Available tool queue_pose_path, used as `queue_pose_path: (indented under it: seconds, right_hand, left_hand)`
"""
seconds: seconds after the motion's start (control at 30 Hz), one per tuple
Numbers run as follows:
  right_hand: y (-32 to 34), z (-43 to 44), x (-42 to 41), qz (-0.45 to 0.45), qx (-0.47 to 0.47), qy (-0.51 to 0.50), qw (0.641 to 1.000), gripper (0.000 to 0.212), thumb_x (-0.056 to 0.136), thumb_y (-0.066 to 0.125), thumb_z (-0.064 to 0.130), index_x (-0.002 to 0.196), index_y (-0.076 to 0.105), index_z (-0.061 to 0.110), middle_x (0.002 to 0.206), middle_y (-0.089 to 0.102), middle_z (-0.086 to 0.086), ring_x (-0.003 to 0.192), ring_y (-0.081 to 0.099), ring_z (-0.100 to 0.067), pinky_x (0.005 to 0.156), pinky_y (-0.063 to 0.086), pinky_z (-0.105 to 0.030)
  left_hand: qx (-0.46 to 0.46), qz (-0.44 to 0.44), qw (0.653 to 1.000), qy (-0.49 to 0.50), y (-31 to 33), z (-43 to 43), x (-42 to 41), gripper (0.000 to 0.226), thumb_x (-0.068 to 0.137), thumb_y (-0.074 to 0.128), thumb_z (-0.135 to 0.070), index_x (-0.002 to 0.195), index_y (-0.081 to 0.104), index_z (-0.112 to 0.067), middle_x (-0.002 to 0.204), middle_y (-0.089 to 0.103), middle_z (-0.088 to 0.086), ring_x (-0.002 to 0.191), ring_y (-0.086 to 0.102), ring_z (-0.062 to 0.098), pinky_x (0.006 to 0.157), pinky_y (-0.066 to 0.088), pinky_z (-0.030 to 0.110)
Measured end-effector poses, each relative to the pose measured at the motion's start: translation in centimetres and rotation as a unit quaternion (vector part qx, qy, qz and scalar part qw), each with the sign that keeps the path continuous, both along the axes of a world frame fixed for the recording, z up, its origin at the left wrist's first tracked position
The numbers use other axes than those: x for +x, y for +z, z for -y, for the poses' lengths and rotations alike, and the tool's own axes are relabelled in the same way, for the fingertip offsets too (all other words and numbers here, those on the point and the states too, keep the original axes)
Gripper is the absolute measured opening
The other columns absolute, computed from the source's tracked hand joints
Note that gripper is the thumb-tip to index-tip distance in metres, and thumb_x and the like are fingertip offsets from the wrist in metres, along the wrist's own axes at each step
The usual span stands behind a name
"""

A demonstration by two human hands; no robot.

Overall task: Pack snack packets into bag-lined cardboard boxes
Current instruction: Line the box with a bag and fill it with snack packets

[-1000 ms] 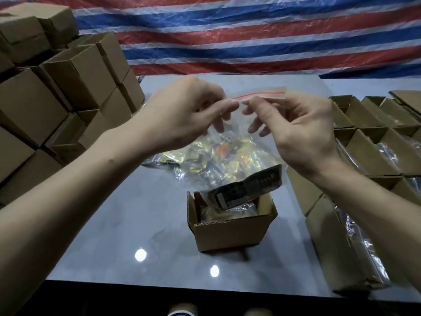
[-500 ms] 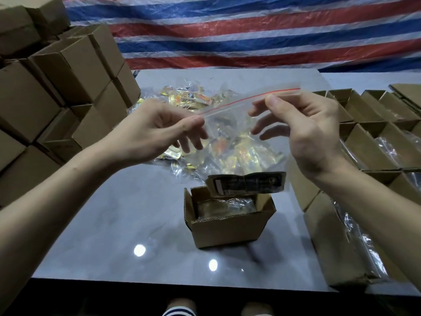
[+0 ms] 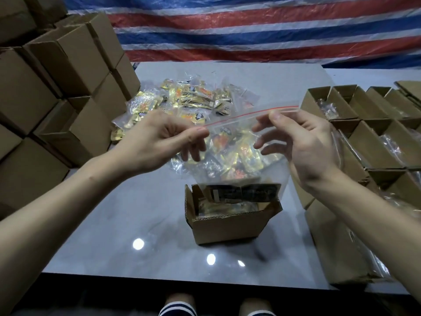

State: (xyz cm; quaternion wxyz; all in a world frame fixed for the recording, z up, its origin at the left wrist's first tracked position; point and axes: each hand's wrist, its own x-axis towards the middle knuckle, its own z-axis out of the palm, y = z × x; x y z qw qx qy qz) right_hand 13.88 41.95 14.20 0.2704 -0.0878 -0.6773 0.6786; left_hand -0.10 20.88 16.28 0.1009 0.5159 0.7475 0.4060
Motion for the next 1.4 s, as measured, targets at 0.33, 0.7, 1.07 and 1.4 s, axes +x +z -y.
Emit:
queue_pose_path:
  seconds: [0.33, 0.7, 1.07, 1.4]
  right_hand:
    - [0.2, 0.6, -0.2, -0.042, -0.021, 0.042, 0.998, 0.024, 0.096, 0.053, 0.020, 0.087, 0.075, 0.015, 0.085, 0.073, -0.010, 0.066, 0.066, -0.029, 0.059, 0.051, -0.034]
    - [-2.0, 0.9, -0.3, 0.008, -0.054, 0.029, 0.998, 0.023, 0.096, 0.056, 0.016, 0.084, 0.076, 0.014, 0.077, 0.073, -0.007, 0.061, 0.066, -0.024, 0.056, 0.053, -0.030]
    - [-5.7, 0.5, 0.2, 0.096, 0.034, -0.058, 0.993, 0.021, 0.098, 0.059, 0.004, 0.085, 0.074, 0.009, 0.068, 0.070, 0.000, 0.056, 0.063, -0.014, 0.054, 0.053, -0.030]
    - [-7.7, -1.9, 0.0, 0.233, 0.205, -0.041, 0.950, 0.027, 0.098, 0.063, 0.022, 0.085, 0.073, 0.043, 0.077, 0.076, 0.008, 0.070, 0.070, -0.013, 0.062, 0.047, -0.019]
  left_hand:
    - [0.087, 0.059, 0.994, 0.021, -0.8, 0.7, 0.8, 0.036, 0.101, 0.054, -0.029, 0.080, 0.071, -0.004, 0.067, 0.072, 0.006, 0.054, 0.068, 0.021, 0.055, 0.053, 0.023]
    - [0.061, 0.037, 0.997, 0.002, -1.8, 1.0, 0.9, 0.034, 0.100, 0.054, -0.024, 0.078, 0.073, -0.006, 0.062, 0.070, 0.003, 0.055, 0.066, 0.013, 0.057, 0.049, 0.017]
    - [-0.068, 0.099, 0.992, -0.023, -5.3, 0.0, 1.1, 0.040, 0.097, 0.052, -0.036, 0.081, 0.072, -0.005, 0.067, 0.072, 0.003, 0.059, 0.068, 0.012, 0.060, 0.052, 0.022]
    - [-0.250, -0.009, 0.968, 0.006, -9.9, -2.3, 0.2, 0.017, 0.090, 0.074, -0.032, 0.088, 0.066, -0.017, 0.083, 0.067, 0.000, 0.081, 0.064, 0.021, 0.073, 0.051, 0.035]
